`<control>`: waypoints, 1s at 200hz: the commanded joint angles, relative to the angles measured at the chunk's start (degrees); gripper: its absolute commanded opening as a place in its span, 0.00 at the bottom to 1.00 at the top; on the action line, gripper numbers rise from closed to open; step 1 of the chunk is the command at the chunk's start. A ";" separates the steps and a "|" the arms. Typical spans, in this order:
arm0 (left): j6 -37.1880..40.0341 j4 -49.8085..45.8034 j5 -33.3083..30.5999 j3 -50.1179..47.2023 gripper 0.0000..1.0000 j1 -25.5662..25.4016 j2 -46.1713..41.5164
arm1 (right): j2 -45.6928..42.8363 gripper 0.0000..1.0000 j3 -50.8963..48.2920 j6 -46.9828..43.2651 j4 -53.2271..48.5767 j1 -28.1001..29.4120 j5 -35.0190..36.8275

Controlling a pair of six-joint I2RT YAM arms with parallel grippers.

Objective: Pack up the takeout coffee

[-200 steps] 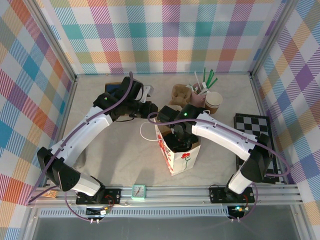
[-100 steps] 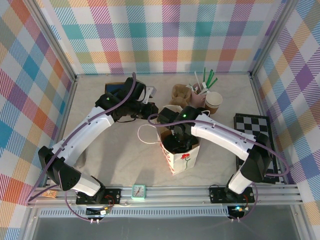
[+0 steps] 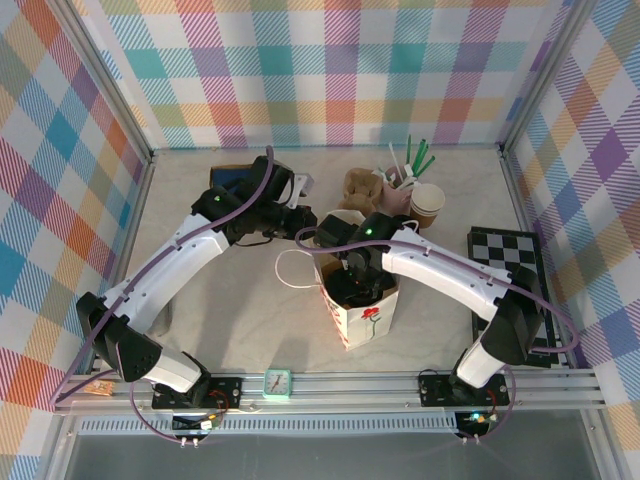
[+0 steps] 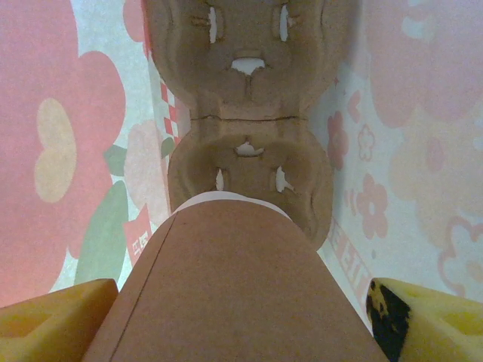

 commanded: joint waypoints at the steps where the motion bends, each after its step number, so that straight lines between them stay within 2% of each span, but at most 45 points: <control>1: -0.44 -1.43 -0.58 0.83 0.13 -0.54 -1.41 | -0.05 0.34 -1.03 1.02 0.06 -0.28 -0.39; 200: -1.43 -1.11 -1.18 -0.05 0.12 -1.13 -3.14 | -0.06 0.33 -2.75 -0.28 0.46 -1.43 2.60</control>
